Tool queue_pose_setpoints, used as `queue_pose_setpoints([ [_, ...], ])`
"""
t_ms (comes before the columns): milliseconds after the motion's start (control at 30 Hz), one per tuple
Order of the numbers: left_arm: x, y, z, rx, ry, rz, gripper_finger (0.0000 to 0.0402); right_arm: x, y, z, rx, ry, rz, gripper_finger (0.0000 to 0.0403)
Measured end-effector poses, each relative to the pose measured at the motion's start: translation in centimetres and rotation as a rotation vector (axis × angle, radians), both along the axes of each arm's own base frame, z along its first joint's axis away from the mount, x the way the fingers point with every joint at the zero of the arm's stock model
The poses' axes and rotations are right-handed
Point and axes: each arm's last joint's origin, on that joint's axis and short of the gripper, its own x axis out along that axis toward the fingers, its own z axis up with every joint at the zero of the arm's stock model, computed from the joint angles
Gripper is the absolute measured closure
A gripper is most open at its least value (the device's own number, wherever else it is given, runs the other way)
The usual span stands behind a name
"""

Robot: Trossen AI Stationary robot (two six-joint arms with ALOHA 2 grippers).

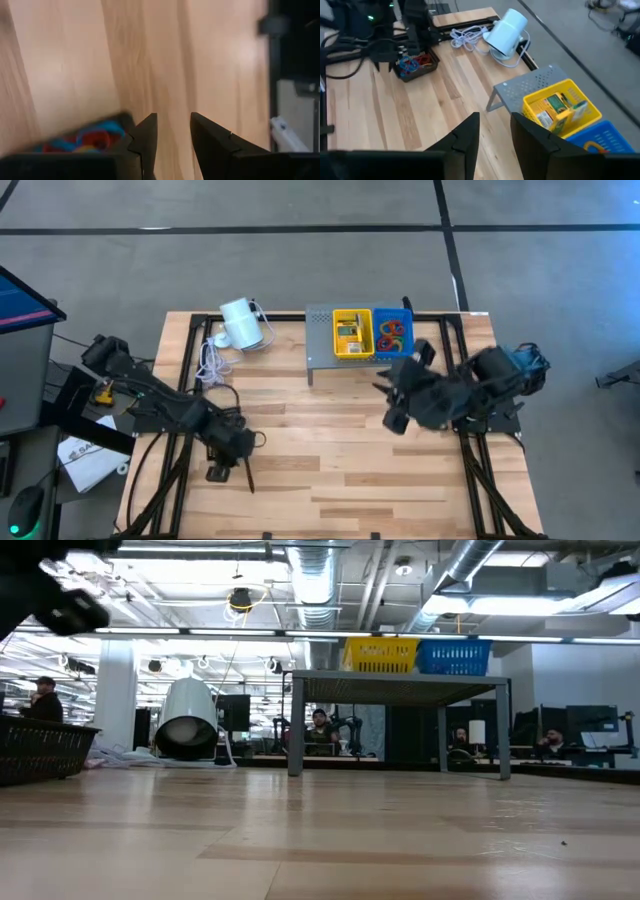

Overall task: Pick & Place Office Desk Supplies
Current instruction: Put the black bin on the shelf

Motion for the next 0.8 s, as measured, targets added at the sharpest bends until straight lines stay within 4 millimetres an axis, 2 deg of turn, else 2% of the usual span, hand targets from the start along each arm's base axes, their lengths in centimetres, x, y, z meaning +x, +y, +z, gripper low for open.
queue_pose_setpoints([
  [167, 0.1, -0.8, -1.1, 0.074, 0.156, 0.031, 0.0289, 0.1, 1.5, -0.5, -0.044, 0.008, 0.032, 0.0296],
  [333, 0.4, -1.0, -1.5, 0.084, 0.207, 0.100, 0.0282, -0.3, 2.2, -0.4, -0.034, -0.006, 0.047, 0.0296],
  [800, 1.0, -0.9, -3.4, 0.209, 0.275, 0.152, 0.0168, -2.0, 4.6, -0.2, -0.078, -0.043, 0.115, 0.0296],
])
